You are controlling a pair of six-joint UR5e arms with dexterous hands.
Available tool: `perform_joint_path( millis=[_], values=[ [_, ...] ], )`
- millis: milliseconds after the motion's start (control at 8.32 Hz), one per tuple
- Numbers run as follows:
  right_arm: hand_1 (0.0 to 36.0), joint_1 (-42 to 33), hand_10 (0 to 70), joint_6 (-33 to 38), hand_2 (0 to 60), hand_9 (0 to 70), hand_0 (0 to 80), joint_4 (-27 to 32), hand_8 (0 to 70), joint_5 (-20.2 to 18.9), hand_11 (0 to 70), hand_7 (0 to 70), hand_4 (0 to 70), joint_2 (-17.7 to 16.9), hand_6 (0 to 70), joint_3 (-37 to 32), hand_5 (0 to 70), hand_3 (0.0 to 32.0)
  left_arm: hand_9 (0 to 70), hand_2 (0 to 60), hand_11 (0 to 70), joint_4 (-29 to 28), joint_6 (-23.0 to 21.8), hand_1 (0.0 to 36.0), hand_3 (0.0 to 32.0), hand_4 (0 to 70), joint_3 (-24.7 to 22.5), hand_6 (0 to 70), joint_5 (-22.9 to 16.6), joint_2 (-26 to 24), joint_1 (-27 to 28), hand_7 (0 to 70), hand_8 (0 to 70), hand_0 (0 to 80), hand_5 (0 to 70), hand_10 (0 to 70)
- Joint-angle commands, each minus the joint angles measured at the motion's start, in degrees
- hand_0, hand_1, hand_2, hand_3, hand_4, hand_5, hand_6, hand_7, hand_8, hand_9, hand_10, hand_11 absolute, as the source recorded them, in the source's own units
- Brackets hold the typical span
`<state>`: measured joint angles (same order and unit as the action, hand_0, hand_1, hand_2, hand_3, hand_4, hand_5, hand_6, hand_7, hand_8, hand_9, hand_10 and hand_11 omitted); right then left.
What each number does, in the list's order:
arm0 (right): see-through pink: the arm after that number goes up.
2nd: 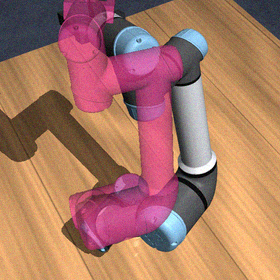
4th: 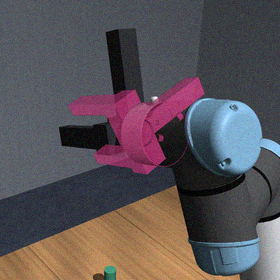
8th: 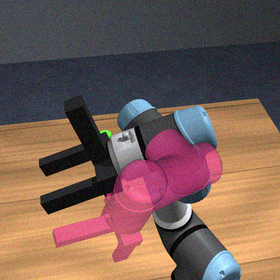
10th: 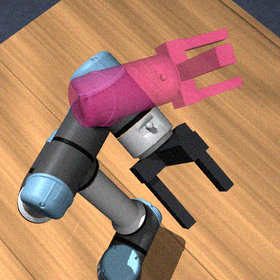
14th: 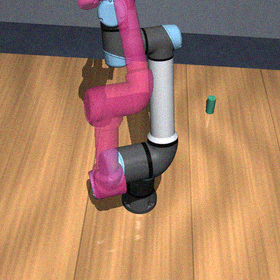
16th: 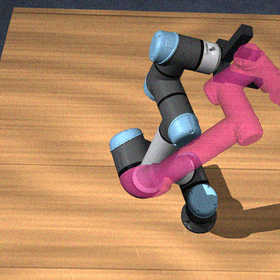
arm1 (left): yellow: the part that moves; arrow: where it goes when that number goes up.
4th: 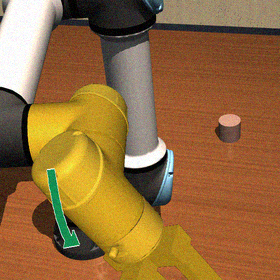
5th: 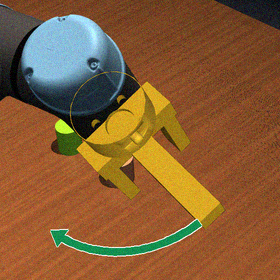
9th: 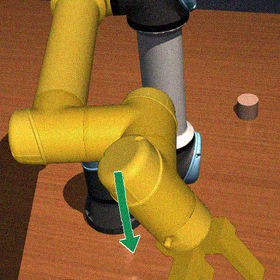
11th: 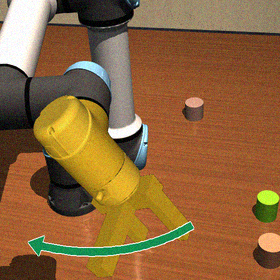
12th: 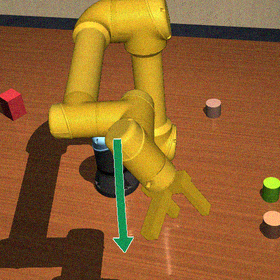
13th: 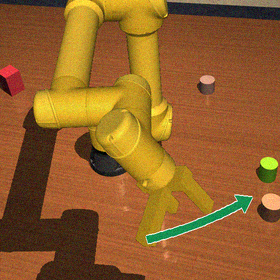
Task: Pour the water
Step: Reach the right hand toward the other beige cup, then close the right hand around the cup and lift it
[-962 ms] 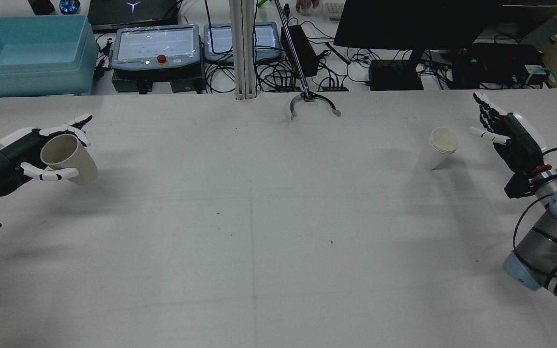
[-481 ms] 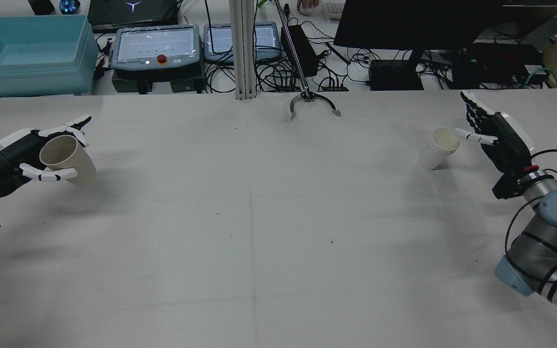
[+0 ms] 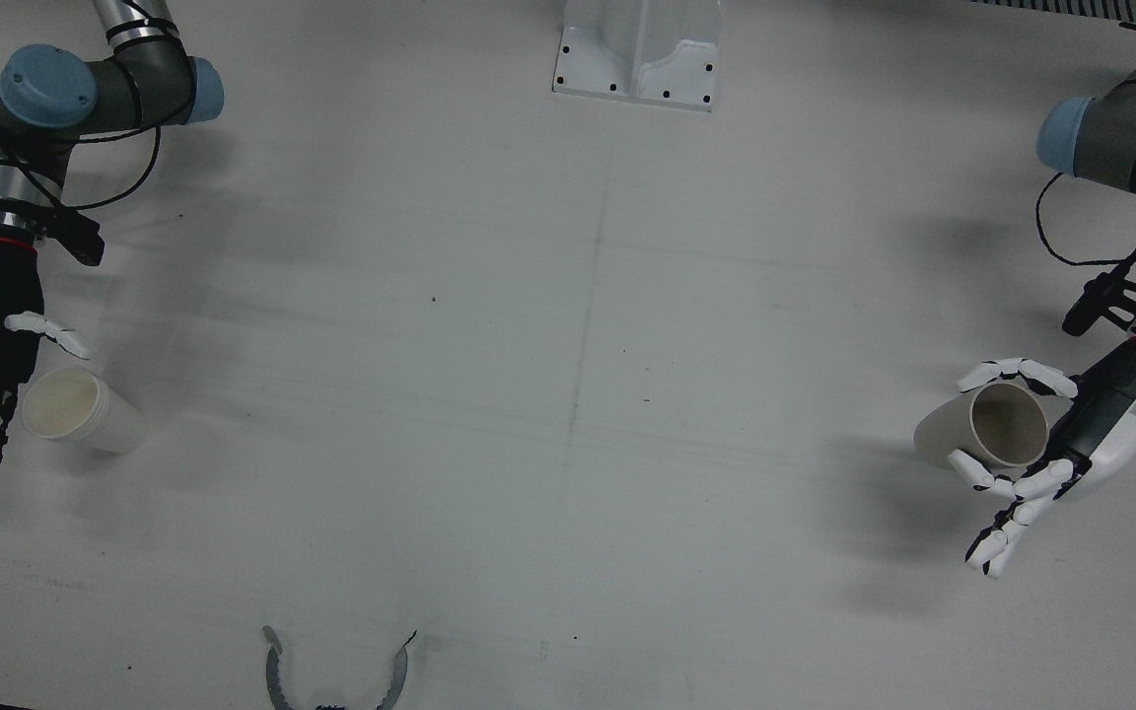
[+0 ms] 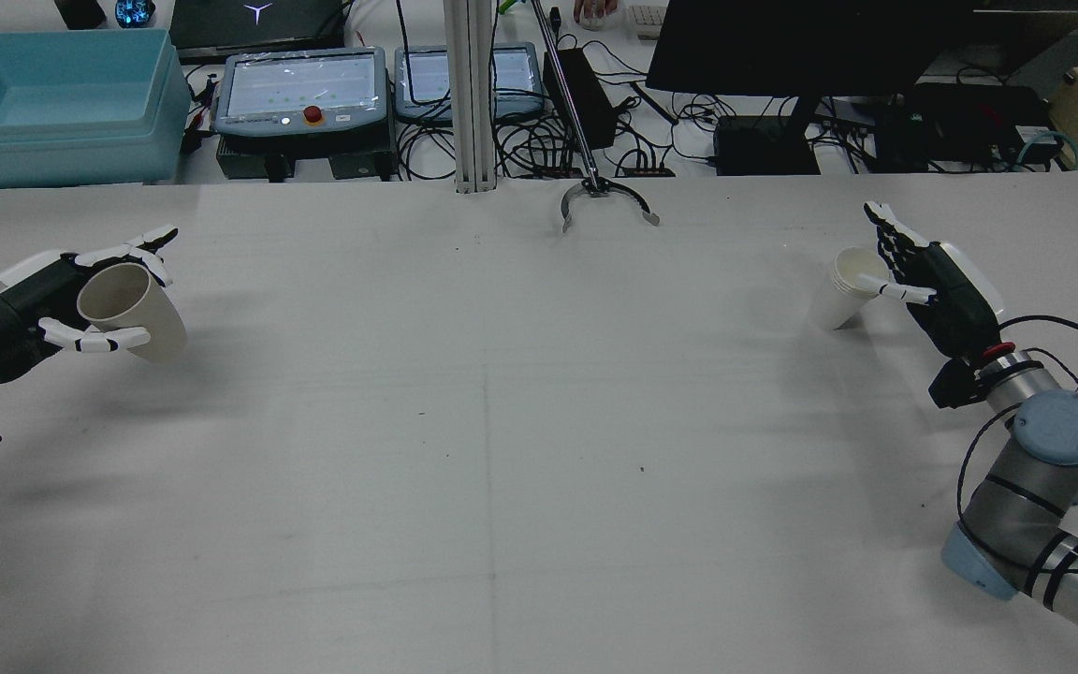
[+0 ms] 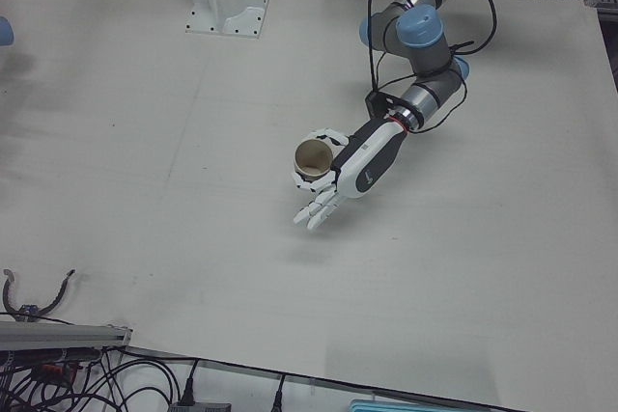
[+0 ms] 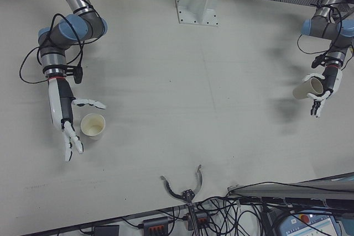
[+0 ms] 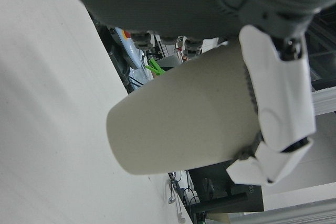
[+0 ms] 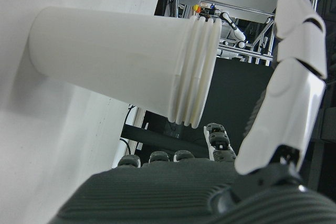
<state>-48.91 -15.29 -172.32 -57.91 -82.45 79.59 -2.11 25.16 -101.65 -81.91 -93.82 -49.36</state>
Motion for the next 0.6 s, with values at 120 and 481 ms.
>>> perform_joint_path(
  millis=[120, 481],
  values=[
    [17.1, 1.8, 0.0, -0.01, 17.0, 0.0, 46.8, 0.14, 0.0, 2.53, 0.0, 0.0, 0.0, 0.18, 0.0, -1.62, 2.2, 2.6, 0.1, 60.0, 5.3, -0.09, -0.03, 36.0, 0.0, 26.2, 0.22, 2.1, 0.0, 0.04, -0.03, 7.5, 0.0, 43.9, 45.2, 2.3],
    [17.2, 2.16, 0.0, -0.1, 17.6, 0.0, 46.8, 0.06, 0.0, 2.62, 0.0, 0.0, 0.0, 0.09, 0.0, -1.99, 2.7, 2.2, 0.1, 60.0, 5.3, -0.26, -0.03, 36.0, 0.0, 26.1, 0.22, 2.0, 0.0, 0.04, -0.03, 7.5, 0.0, 43.9, 44.9, 2.3]
  ],
)
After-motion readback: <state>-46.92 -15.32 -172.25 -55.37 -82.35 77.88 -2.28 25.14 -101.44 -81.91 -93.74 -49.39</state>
